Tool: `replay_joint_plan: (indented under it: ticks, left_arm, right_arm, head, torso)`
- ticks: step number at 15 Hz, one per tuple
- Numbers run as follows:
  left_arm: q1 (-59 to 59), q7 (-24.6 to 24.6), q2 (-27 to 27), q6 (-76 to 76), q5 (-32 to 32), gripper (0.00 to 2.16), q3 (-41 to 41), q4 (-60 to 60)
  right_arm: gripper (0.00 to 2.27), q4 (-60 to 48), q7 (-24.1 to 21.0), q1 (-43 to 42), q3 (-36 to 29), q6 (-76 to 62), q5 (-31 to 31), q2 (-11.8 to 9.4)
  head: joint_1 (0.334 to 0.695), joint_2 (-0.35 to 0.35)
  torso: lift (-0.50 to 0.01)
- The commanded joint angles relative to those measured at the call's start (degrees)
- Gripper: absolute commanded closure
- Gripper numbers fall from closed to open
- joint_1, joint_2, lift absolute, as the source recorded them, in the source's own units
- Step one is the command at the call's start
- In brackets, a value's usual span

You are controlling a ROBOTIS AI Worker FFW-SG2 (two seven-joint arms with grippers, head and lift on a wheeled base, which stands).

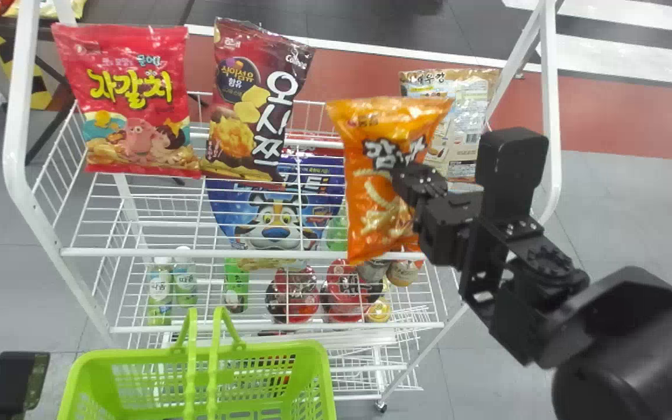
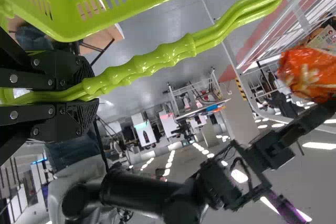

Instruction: Hold basket handle with left hand then pick Gamjakkang with right hand and place into basket

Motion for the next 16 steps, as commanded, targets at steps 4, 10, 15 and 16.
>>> replay_joint_plan:
  ticks: [4,10,15,16]
  left_arm:
    - [0.19,-0.27,0.17,-0.17,0.00,2.15,-0.10,-0.11]
    - [0.71,-0.18,0.08,-1.23,-0.18,2.15,-0.10,-0.37]
    - [0.63,0.17,-0.09,-1.58,-0.35,2.15,-0.28,-0.28]
    - [0.45,0.26,0.00,-1.58,-0.44,2.15,-0.45,-0.28]
  right_arm:
    - [2.13,-15.38,-1.49,6.67,-1.99,19.70,-3.14,-0.07]
    - [2.13,-17.85,-1.58,10.89,0.03,37.10,-4.37,2.66]
    - [2.13,-17.85,-0.70,10.98,1.35,41.97,-8.76,3.71]
    - [2.13,-17.76,-0.35,10.19,2.14,41.97,-9.03,3.98]
  head:
    - [0.695,-0.204]
    - [0.695,-0.230]
    - [0.695,-0.212]
    - [0.695,-0.198]
  torso:
    - [-0.020]
    - [-0.020]
    - [-0.020]
    - [-0.020]
